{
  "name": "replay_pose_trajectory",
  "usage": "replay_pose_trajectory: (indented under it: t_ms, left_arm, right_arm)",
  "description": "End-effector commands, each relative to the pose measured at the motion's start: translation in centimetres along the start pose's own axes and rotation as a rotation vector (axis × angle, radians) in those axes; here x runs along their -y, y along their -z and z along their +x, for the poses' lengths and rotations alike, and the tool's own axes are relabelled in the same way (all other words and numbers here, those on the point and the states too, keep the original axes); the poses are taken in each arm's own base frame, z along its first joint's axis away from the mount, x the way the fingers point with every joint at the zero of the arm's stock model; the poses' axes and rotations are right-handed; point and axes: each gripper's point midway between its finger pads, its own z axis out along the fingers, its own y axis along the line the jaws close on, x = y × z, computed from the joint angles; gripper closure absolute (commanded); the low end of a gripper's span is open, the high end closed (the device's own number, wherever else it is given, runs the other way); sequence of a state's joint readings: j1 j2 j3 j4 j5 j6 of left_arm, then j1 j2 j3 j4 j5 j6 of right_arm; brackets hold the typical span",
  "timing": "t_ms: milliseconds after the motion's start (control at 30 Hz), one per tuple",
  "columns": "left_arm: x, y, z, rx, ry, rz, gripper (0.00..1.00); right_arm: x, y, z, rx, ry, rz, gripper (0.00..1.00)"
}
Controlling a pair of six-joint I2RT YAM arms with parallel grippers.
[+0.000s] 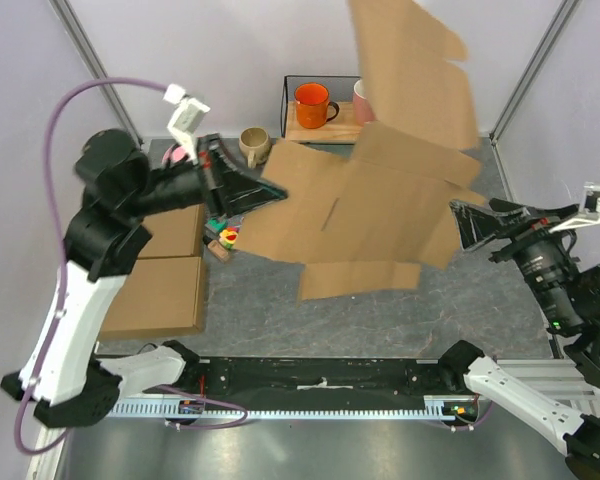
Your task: Fold the paper box
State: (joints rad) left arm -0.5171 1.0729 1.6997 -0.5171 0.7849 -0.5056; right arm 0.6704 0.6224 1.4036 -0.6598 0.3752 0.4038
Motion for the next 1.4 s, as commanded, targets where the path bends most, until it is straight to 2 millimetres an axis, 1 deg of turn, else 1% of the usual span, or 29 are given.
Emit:
replay_pose_trajectory:
  t_ms: [0, 33, 133, 167, 233, 267, 300, 367, 433, 467, 533, 633, 667, 700, 733, 767, 800, 833, 867, 933, 967, 1033, 1067, 1100, 1167, 1233, 1267, 1333, 1367]
  left_arm:
    - [3.2, -2.5, -1.1, -0.047, 0.010, 0.212, 0.98]
    - [2.2, -4.2, -0.1, -0.088, 0.043, 0.222, 0.98]
    - [-0.4, -6.5, 2.0, -0.163, 0.082, 0.209, 0.98]
    - [-2.6, -7.8, 3.4, -0.204, 0.115, 0.170, 0.98]
    - [-5.9, -8.7, 6.5, -0.296, 0.112, 0.104, 0.98]
    - [-8.7, -9.7, 8.4, -0.348, 0.128, 0.051, 0.98]
    - [-10.6, -9.4, 10.1, -0.404, 0.112, 0.016, 0.98]
    - [-15.0, -9.0, 11.5, -0.441, 0.134, -0.050, 0.98]
    - [-19.9, -7.4, 11.8, -0.416, 0.150, -0.133, 0.95]
    - [-21.8, -6.9, 12.5, -0.413, 0.182, -0.167, 0.70]
    - [-26.1, -5.5, 11.7, -0.358, 0.220, -0.319, 0.31]
    - [-29.1, -4.1, 9.3, -0.259, 0.173, -0.517, 0.12]
    - [-29.4, -3.5, 9.6, -0.225, 0.197, -0.571, 0.01]
    - [-28.4, -2.7, 7.6, -0.144, 0.149, -0.601, 0.01]
    - [-28.7, -2.1, 5.7, -0.047, 0.099, -0.658, 0.01]
    - [-29.1, -1.4, 6.8, -0.014, 0.149, -0.701, 0.01]
    - [-28.9, -0.7, 6.7, 0.028, 0.168, -0.733, 0.01]
    - [-27.5, 0.6, 5.4, 0.109, 0.165, -0.768, 0.00]
    - [-28.1, 1.4, 8.0, 0.135, 0.294, -0.812, 0.00]
    - [-26.7, 3.7, 9.1, 0.254, 0.392, -0.891, 0.00]
    - [-27.3, 4.8, 13.5, 0.273, 0.530, -0.961, 0.00]
    - [-25.3, 5.6, 16.1, 0.367, 0.547, -1.012, 0.00]
    - [-25.7, 5.9, 20.1, 0.355, 0.619, -1.055, 0.00]
    - [-24.3, 4.7, 22.3, 0.315, 0.641, -1.027, 0.00]
    - [-24.4, 5.0, 26.2, 0.305, 0.731, -1.087, 0.00]
    - [-23.2, 4.2, 29.5, 0.243, 0.760, -1.108, 0.01]
    - [-22.1, 3.6, 32.2, 0.190, 0.805, -1.123, 0.01]
    - [-21.7, 3.8, 33.8, 0.222, 0.858, -1.180, 0.00]
    - [-21.0, 3.6, 35.6, 0.178, 0.864, -1.202, 0.01]
  right_arm:
    - [0.6, 1.7, -1.2, 0.022, 0.011, 0.003, 0.02]
    - [0.5, 2.0, -1.3, 0.025, 0.008, -0.001, 0.02]
    - [0.4, 2.6, -1.5, 0.020, 0.006, -0.018, 0.02]
    - [0.3, 2.7, -1.4, 0.016, 0.006, -0.024, 0.02]
    - [0.5, 3.1, -1.3, 0.010, 0.008, -0.023, 0.02]
    - [0.5, 3.1, -1.1, 0.004, 0.011, -0.023, 0.02]
    - [0.7, 3.3, -0.9, -0.002, 0.013, -0.023, 0.02]
    - [0.9, 3.3, -0.2, -0.018, 0.017, -0.020, 0.02]
    - [1.0, 3.1, 0.9, -0.044, 0.030, -0.022, 0.02]
    - [1.1, 3.0, 1.3, -0.056, 0.036, -0.021, 0.02]
    - [1.2, 2.7, 2.2, -0.082, 0.060, -0.022, 0.02]
    - [1.5, 2.3, 3.2, -0.109, 0.085, -0.015, 0.02]
    - [1.5, 2.2, 3.3, -0.110, 0.088, -0.015, 0.02]
    - [1.6, 1.9, 3.9, -0.123, 0.093, -0.010, 0.02]
    - [1.6, 1.8, 4.2, -0.129, 0.092, -0.014, 0.02]
    - [1.5, 1.7, 4.4, -0.126, 0.090, -0.020, 0.02]
    - [1.7, 1.4, 5.3, -0.144, 0.095, -0.016, 0.02]
    - [1.8, 1.2, 5.7, -0.148, 0.092, -0.016, 0.02]
    - [1.7, 1.1, 5.7, -0.135, 0.080, -0.019, 0.02]
    - [2.1, 0.6, 7.2, -0.157, 0.079, -0.011, 0.02]
    - [1.9, 0.5, 7.2, -0.145, 0.062, -0.017, 0.02]
    - [2.1, 0.0, 8.7, -0.171, 0.057, -0.016, 0.02]
    - [1.8, -0.2, 9.1, -0.175, 0.048, -0.031, 0.02]
    - [1.9, -0.5, 10.0, -0.194, 0.044, -0.030, 0.02]
    - [1.8, -0.9, 10.9, -0.213, 0.037, -0.035, 0.02]
    - [1.7, -1.3, 12.0, -0.244, 0.034, -0.041, 0.02]
    - [1.5, -1.5, 12.5, -0.254, 0.030, -0.047, 0.02]
    - [1.4, -1.8, 12.8, -0.261, 0.017, -0.048, 0.02]
    - [1.5, -1.8, 13.2, -0.269, 0.018, -0.047, 0.02]
